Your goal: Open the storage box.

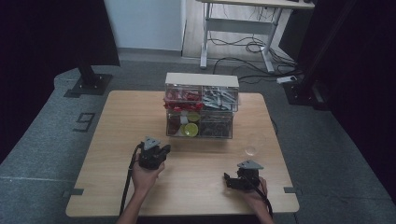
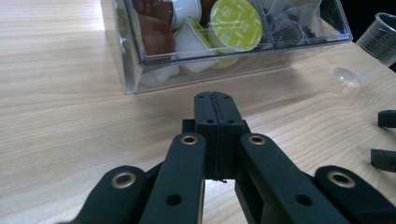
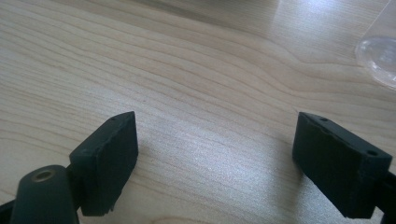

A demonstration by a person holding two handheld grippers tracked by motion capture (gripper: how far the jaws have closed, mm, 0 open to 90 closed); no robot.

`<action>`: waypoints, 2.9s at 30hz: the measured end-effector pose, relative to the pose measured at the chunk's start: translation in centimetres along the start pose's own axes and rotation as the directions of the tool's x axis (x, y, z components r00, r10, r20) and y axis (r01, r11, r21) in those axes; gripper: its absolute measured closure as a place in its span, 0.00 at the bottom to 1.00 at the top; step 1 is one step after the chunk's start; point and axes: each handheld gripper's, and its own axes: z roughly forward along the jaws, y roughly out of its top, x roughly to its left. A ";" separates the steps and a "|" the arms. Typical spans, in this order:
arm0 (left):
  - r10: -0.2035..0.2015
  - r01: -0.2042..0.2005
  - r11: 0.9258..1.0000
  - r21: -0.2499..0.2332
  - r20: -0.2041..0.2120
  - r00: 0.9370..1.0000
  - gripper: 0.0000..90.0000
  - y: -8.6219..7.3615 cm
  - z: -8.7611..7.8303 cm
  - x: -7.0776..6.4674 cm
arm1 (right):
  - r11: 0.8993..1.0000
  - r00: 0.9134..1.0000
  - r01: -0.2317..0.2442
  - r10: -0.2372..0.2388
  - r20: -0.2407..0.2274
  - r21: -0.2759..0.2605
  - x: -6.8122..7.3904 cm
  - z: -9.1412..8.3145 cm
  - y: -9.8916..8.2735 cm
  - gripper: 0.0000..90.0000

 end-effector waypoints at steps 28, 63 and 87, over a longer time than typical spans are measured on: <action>0.023 -0.023 0.998 0.053 0.010 1.000 1.00 1.6 4.4 -1.4 | 1.000 1.000 -0.004 0.004 0.001 -0.002 0.0 -0.1 0.0 0.17; 0.019 -0.015 0.995 0.099 -0.043 0.999 1.00 2.2 7.0 -0.8 | 1.000 1.000 -0.003 0.003 0.000 -0.002 0.0 -0.1 -0.1 0.18; 0.012 -0.010 0.998 0.056 -0.032 0.999 1.00 2.7 6.3 -1.3 | 1.000 1.000 -0.004 0.004 0.000 -0.002 0.0 -0.1 0.0 0.18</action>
